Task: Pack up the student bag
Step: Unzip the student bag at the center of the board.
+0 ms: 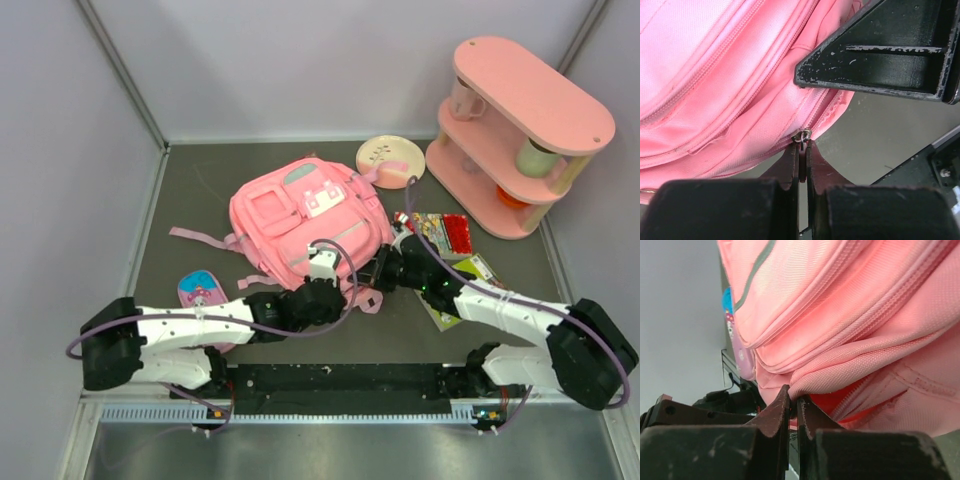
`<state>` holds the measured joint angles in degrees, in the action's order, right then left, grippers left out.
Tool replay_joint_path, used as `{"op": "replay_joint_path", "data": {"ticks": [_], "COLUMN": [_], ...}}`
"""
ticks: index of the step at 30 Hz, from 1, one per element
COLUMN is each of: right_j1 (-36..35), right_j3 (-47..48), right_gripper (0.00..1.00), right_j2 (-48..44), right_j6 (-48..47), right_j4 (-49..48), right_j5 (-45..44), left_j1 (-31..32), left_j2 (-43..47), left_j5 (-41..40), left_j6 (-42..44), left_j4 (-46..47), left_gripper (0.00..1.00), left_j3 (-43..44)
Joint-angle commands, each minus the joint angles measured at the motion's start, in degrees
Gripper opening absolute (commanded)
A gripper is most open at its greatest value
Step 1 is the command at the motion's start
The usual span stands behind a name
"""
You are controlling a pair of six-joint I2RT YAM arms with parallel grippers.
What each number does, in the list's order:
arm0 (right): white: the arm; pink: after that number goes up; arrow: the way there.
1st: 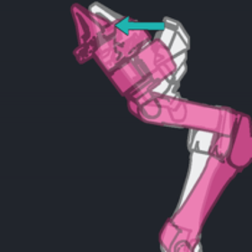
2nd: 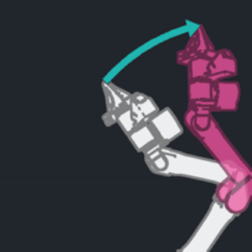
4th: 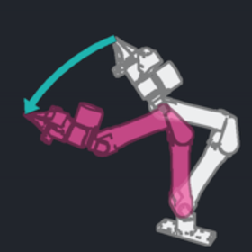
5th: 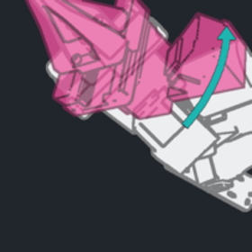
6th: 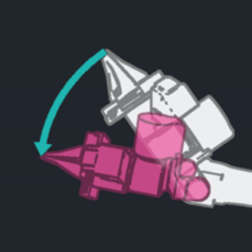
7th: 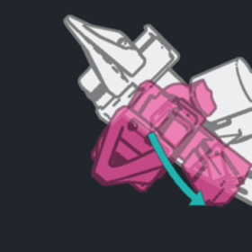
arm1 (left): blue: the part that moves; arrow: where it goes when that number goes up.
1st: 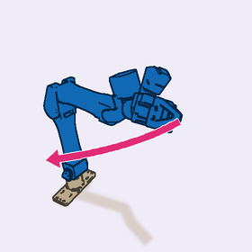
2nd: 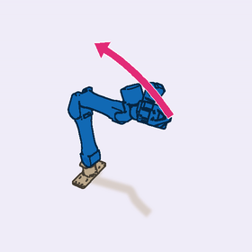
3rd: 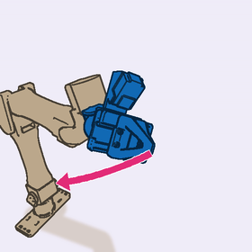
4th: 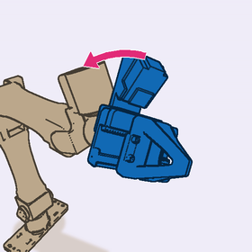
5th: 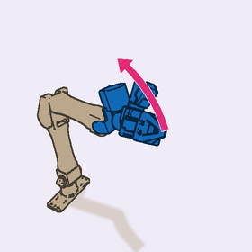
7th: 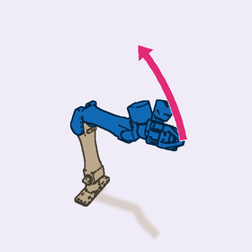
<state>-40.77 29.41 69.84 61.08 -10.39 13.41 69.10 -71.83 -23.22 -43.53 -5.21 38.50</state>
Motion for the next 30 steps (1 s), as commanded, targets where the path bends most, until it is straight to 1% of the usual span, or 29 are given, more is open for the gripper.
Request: {"op": "replay_joint_path", "data": {"ticks": [1, 5, 9, 14, 16, 19, 23, 28, 30], "right_j1": [0.2, 0.4, 1.0, 1.2, 1.2, 1.6, 1.6, 2.4, 2.9], "right_j3": [7.4, 10.0, 11.6, 11.9, 11.6, 10.9, 10.4, 10.4, 10.9], "right_gripper": [0.00, 0.00, 0.00, 0.00, 0.00, 0.00, 0.00, 0.00, 0.00], "right_j2": [-4.7, -5.6, -6.4, -7.5, -7.7, -7.9, -8.1, -10.4, -11.1], "right_j6": [-8.4, -10.3, -11.0, -11.7, -11.9, -11.9, -11.7, -11.6, -11.8], "right_j4": [2.7, 4.0, 4.5, 5.2, 5.7, 5.8, 5.8, 6.2, 6.5], "right_j5": [-8.7, -10.0, -10.2, -10.4, -10.8, -10.5, -9.6, -8.0, -7.1], "left_j1": [-0.1, -0.2, -0.9, -1.4, -1.8, -2.4, -2.8, -7.3, -9.8], "left_j2": [7.4, 12.7, 15.3, 18.6, 19.2, 20.1, 20.2, 20.4, 20.3], "left_j5": [-5.0, -6.9, -9.4, -10.0, -9.3, -6.1, -6.7, -7.6, -8.8], "left_j6": [1.1, -0.2, -3.0, -4.5, -4.2, -1.8, -2.9, -5.0, -6.9], "left_j4": [-3.9, -3.6, -7.3, -9.3, -9.2, -7.1, -8.3, -12.0, -15.5], "left_gripper": [0.00, 0.00, 0.00, 0.00, 0.00, 0.00, 0.00, 0.00, 0.00], "left_j3": [-0.3, -4.1, -6.7, -8.6, -8.9, -9.6, -9.8, -10.5, -10.3]}}
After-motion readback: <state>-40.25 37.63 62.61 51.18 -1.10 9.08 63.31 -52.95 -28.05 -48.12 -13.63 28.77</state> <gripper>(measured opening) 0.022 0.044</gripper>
